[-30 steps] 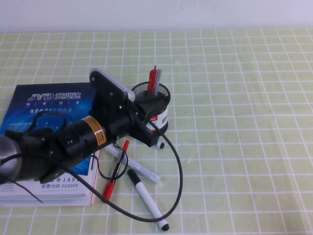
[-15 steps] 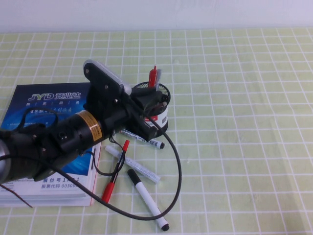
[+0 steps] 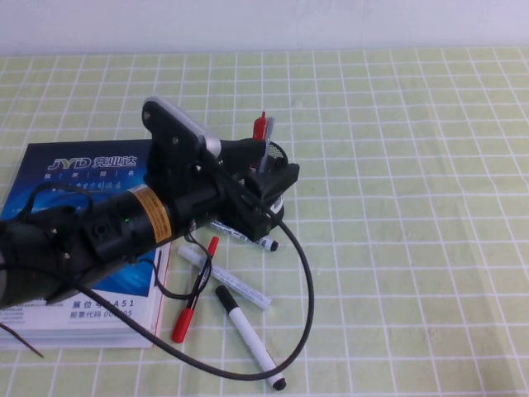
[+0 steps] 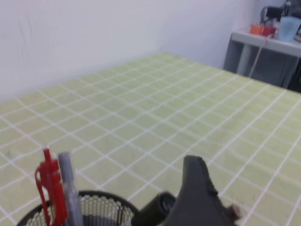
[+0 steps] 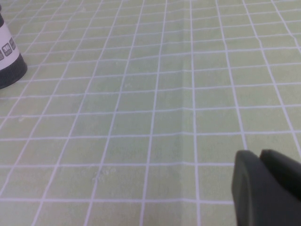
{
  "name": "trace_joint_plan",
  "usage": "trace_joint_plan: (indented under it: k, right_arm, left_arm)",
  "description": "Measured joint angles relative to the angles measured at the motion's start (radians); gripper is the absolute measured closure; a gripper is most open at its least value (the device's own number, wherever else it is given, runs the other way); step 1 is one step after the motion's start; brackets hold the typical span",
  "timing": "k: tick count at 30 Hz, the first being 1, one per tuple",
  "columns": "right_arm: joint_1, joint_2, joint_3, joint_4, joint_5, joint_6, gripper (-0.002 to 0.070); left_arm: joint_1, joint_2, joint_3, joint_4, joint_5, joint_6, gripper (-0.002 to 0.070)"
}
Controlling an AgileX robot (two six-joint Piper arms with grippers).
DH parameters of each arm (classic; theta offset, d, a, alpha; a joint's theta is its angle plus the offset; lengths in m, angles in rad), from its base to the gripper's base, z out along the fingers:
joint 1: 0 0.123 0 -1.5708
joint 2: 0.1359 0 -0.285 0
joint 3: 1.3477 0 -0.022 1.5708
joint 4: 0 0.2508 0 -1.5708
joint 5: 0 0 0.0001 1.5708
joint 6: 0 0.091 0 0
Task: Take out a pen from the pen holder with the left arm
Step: Pick up the pen from the pen holder
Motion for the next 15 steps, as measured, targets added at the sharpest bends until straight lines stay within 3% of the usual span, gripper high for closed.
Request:
trace_joint_plan:
  k: [7,15]
  right_arm:
    - [0.000,0.000,0.000,0.000,0.000,0.000,0.0691]
    - [0.000,0.000,0.000,0.000,0.000,0.000,0.0691]
  left_arm:
    - [0.000,0.023,0.000,0.043,0.029,0.022,0.0270]
    - [0.000,0.105,0.000,-0.053,0.025,0.236,0.0304]
